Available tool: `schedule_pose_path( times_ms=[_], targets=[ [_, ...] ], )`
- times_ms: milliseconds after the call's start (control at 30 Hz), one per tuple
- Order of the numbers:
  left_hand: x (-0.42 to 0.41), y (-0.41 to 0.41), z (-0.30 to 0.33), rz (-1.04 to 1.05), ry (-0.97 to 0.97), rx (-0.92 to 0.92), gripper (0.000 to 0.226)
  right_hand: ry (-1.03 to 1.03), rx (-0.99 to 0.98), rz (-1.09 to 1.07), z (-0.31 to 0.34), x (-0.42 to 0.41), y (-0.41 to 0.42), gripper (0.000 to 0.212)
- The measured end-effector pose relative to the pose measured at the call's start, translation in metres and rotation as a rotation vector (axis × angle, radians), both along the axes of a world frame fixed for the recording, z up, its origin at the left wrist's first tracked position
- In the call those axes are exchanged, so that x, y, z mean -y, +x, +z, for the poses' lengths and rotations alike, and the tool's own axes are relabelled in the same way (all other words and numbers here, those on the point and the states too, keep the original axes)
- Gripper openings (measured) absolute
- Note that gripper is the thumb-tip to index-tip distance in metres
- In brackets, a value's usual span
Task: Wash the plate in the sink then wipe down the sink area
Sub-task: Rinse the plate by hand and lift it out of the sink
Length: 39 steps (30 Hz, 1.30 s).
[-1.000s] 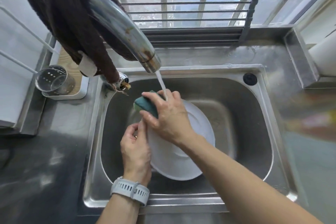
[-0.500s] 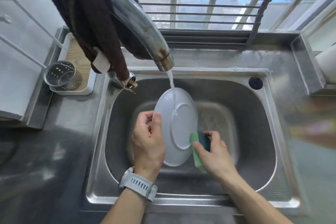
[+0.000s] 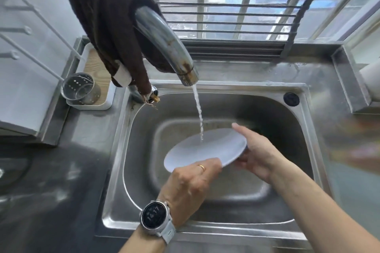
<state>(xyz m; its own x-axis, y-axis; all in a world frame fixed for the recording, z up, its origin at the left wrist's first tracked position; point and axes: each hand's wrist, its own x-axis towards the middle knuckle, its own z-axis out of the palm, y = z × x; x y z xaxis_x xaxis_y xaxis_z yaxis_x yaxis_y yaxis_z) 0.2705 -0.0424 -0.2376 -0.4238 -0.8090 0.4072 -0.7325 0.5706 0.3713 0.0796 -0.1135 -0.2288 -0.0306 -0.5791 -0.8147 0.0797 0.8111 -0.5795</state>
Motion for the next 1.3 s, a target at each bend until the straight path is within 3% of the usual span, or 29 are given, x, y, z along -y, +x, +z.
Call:
schedule_pose_path(
  times_ms=[67,167,267,367,467,533,600,700,767,867,933,1000,1100,1167,1300],
  targets=[
    [-0.002,0.001,-0.002,-0.042,0.043,-0.038,0.020,-0.045,-0.094,0.032,0.001,-0.002,0.007,0.017],
    [-0.002,0.013,-0.006,-0.005,0.279,-0.127,0.026,-0.150,-0.160,0.048,-0.002,-0.005,0.006,0.019],
    [-0.001,0.023,-0.011,0.310,0.542,-0.236,0.044,-0.279,-0.189,0.067,0.006,-0.012,0.000,0.019],
    [0.011,0.024,-0.016,0.709,0.611,-0.384,0.037,-0.397,-0.153,0.060,0.013,-0.018,-0.005,0.019],
    [0.028,0.019,-0.012,0.890,0.901,-0.805,0.038,-0.478,-0.048,0.060,0.017,-0.023,-0.006,0.023],
    [0.036,0.012,-0.010,0.846,1.013,-1.194,0.025,-0.462,0.061,0.014,0.012,-0.022,-0.009,0.027],
    [0.041,0.009,-0.002,0.807,1.009,-1.416,0.018,-0.395,0.151,-0.085,0.004,-0.020,-0.010,0.030],
    [0.039,0.012,0.006,0.766,0.877,-1.263,0.017,-0.218,0.189,-0.195,-0.014,-0.021,-0.007,0.029],
    [0.036,0.016,0.008,0.768,0.785,-1.100,0.023,-0.142,0.117,-0.139,-0.026,-0.025,0.002,0.024],
    [0.032,0.021,0.006,0.845,0.743,-0.996,0.030,-0.227,-0.322,0.208,-0.038,-0.035,0.024,0.044],
    [0.031,0.026,0.000,0.911,0.783,-1.040,0.031,-0.351,-0.711,0.484,-0.040,-0.047,0.037,0.075],
    [0.030,0.023,-0.006,0.939,0.827,-1.102,0.030,-0.580,-0.903,0.775,-0.033,-0.059,0.052,0.079],
    [0.025,0.011,-0.010,0.937,0.862,-1.068,0.031,-0.770,-0.695,1.199,-0.023,-0.061,0.076,0.064],
    [0.021,0.006,-0.010,0.941,0.870,-1.064,0.035,-0.876,-0.715,1.210,-0.036,-0.035,0.073,0.064],
    [0.020,0.005,-0.014,0.977,0.884,-1.066,0.043,-0.791,-0.846,1.080,-0.053,-0.010,0.064,0.068]
  ],
)
